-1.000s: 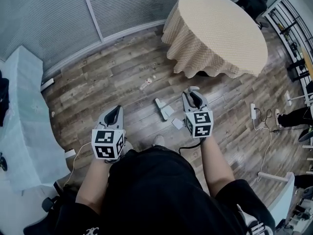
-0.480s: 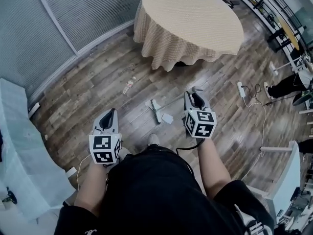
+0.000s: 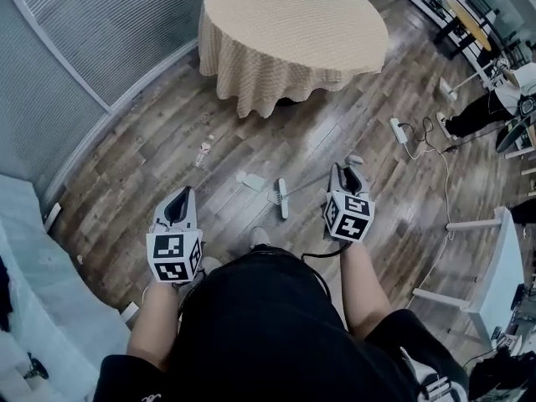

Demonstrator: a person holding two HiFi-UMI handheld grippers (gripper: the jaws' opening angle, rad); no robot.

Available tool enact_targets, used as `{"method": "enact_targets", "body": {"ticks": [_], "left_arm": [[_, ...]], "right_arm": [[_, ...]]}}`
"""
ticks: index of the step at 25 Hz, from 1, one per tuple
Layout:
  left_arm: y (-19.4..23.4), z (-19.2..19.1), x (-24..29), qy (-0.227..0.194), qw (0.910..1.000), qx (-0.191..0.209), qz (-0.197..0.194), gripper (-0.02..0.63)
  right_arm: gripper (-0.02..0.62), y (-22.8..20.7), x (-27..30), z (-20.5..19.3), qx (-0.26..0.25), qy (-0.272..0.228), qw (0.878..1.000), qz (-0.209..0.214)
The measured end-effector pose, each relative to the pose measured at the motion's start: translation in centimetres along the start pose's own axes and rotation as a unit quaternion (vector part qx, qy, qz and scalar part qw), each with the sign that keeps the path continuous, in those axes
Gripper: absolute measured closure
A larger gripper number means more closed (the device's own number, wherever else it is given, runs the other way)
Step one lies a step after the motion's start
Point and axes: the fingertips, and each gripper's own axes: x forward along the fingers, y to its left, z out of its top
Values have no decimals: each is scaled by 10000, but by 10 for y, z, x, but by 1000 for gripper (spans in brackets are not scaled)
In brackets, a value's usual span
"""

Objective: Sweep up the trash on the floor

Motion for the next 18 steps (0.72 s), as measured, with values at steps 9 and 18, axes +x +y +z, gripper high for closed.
{"method": "enact_targets", "body": {"ticks": [9, 18], "left_arm": [[-17, 5, 9, 73, 9997, 172, -169, 612], [-17, -1, 2, 149, 9996, 251, -47, 612]], "right_arm": [[495, -80, -3, -33, 394, 331, 9936, -1004], [495, -38, 19, -56, 181, 608, 9968, -495]]}}
